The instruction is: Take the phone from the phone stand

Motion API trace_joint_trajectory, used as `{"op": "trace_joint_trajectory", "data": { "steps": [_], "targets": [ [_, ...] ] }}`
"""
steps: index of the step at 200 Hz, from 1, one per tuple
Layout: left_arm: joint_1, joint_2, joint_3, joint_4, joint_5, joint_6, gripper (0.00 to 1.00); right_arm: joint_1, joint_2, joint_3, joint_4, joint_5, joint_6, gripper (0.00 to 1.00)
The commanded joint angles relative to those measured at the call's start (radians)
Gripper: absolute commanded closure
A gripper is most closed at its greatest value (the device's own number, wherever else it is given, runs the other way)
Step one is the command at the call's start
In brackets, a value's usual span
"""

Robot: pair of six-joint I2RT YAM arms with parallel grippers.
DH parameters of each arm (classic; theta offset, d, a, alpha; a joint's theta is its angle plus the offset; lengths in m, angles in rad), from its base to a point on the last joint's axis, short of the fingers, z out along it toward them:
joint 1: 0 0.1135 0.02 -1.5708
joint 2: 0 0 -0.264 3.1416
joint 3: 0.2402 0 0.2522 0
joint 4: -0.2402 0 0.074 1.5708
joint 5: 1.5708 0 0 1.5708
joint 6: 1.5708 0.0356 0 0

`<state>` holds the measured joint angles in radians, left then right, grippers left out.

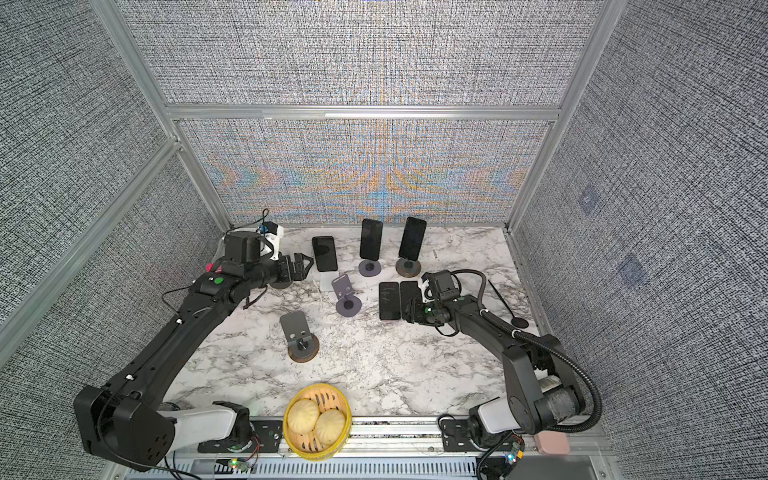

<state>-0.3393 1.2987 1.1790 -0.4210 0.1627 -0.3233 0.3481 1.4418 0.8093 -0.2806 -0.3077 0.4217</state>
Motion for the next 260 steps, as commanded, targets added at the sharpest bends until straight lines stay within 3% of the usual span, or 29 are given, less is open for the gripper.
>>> {"op": "trace_joint_trajectory", "data": {
  "steps": [1, 56, 128, 260],
  "targets": [
    [-0.065, 0.052, 0.047, 0.050, -0.194, 0.031, 0.01, 0.019, -0.008, -0.003, 0.006, -0.028, 0.001, 0.30],
    [-0.148, 0.292, 0.208, 0.139, -0.346, 0.035, 0.01, 0.048, -0.113, -0.050, -0.046, -0.030, -0.006, 0.23],
    [-0.155, 0.478, 0.316, 0.186, -0.457, 0.041, 0.01, 0.051, -0.217, -0.118, -0.102, -0.025, -0.029, 0.22],
    [-0.155, 0.577, 0.156, 0.515, -0.527, 0.006, 0.01, 0.050, -0.243, -0.147, -0.084, -0.036, -0.018, 0.21]
  ]
}}
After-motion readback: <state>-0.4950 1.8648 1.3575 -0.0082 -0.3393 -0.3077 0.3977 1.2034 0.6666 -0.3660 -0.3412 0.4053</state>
